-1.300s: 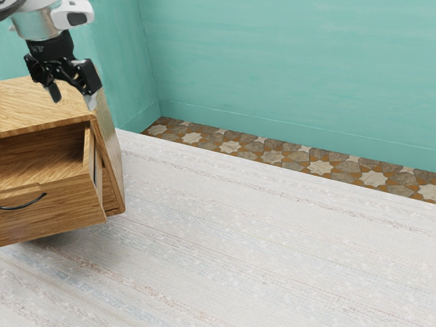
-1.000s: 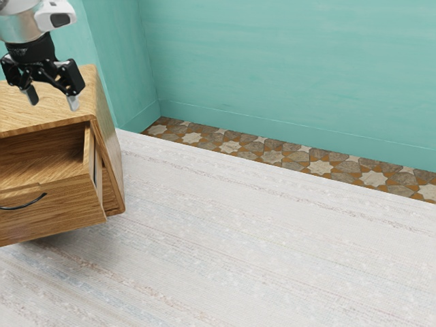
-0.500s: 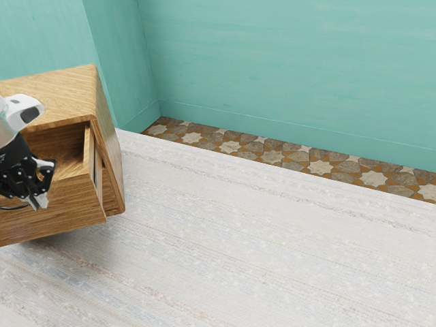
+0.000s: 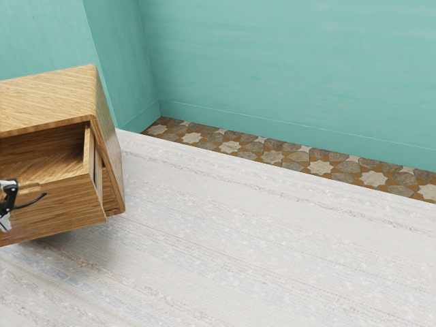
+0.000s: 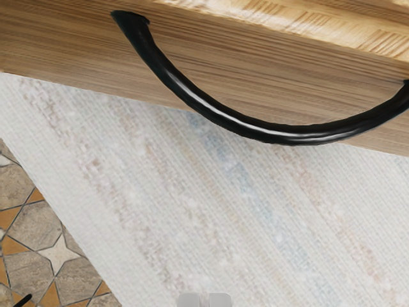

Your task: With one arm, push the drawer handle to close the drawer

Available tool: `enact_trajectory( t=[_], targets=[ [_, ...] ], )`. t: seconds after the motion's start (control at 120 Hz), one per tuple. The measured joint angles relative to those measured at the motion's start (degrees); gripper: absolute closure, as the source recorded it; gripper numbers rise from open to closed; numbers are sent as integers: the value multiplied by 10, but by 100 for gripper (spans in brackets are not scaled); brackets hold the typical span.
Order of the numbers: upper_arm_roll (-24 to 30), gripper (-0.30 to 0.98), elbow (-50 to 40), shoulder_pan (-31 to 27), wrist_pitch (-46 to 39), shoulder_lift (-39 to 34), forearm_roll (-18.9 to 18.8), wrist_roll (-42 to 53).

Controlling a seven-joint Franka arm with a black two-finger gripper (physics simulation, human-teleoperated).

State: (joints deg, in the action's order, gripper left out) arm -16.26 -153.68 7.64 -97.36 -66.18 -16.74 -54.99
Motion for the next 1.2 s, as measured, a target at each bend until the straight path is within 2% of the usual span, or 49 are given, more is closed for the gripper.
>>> enact_trajectory(
  t=[0.1, 0.3, 0.75, 1.2],
  targets=[
    [-1, 78, 0, -4, -4, 9, -15, -1],
    [0, 78, 5, -29, -41, 71, -28, 7],
    [-1, 79, 18, -48, -116, 136, -32, 22],
    [-6, 79, 90, -72, -155, 245, -32, 59]
  ],
)
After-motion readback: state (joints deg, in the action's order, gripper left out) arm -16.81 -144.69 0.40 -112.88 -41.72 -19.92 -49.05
